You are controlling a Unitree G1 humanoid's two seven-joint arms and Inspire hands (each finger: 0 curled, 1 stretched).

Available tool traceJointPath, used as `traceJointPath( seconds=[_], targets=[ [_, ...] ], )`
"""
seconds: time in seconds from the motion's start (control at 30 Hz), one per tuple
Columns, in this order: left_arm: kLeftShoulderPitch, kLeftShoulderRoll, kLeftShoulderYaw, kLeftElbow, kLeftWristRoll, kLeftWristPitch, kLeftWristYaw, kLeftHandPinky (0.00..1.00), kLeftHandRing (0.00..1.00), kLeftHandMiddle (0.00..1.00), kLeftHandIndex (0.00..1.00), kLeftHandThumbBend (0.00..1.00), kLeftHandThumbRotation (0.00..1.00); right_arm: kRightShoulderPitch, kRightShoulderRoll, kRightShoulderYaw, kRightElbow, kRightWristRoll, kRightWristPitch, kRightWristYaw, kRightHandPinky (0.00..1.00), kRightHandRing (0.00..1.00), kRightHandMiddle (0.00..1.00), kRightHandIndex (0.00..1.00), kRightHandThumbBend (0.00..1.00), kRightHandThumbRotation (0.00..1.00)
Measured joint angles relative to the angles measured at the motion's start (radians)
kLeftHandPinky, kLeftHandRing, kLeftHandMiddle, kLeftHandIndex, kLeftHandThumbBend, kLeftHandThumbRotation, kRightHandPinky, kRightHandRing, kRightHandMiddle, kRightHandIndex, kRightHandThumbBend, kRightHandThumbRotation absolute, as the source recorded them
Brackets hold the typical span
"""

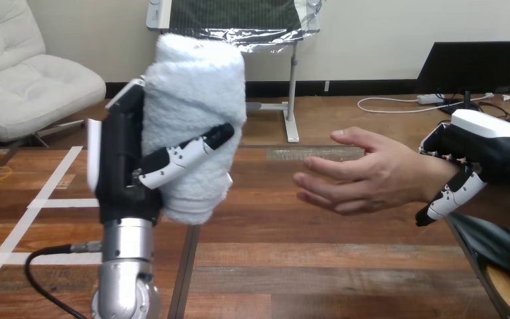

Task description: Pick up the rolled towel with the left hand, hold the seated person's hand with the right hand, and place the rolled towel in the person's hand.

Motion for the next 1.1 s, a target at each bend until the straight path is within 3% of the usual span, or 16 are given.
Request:
traceJointPath(
  seconds=[0.3, 1.1],
  targets=[
    [-0.059, 0.000, -0.003, 0.129, -0.039, -0.021, -0.019, 0.22, 0.28, 0.35, 0.39, 0.46, 0.00, -0.001, 0.000, 0.000, -0.027, 0.000, 0.022, 0.018, 0.23, 0.30, 0.38, 0.41, 0.90, 0.11],
    [-0.242, -0.049, 0.004, 0.584, -0.056, -0.208, -0.020, 0.28, 0.33, 0.40, 0.43, 0.59, 0.00, -0.001, 0.017, 0.005, -0.094, -0.001, 0.058, 0.041, 0.22, 0.29, 0.37, 0.40, 0.92, 0.14]
  ],
)
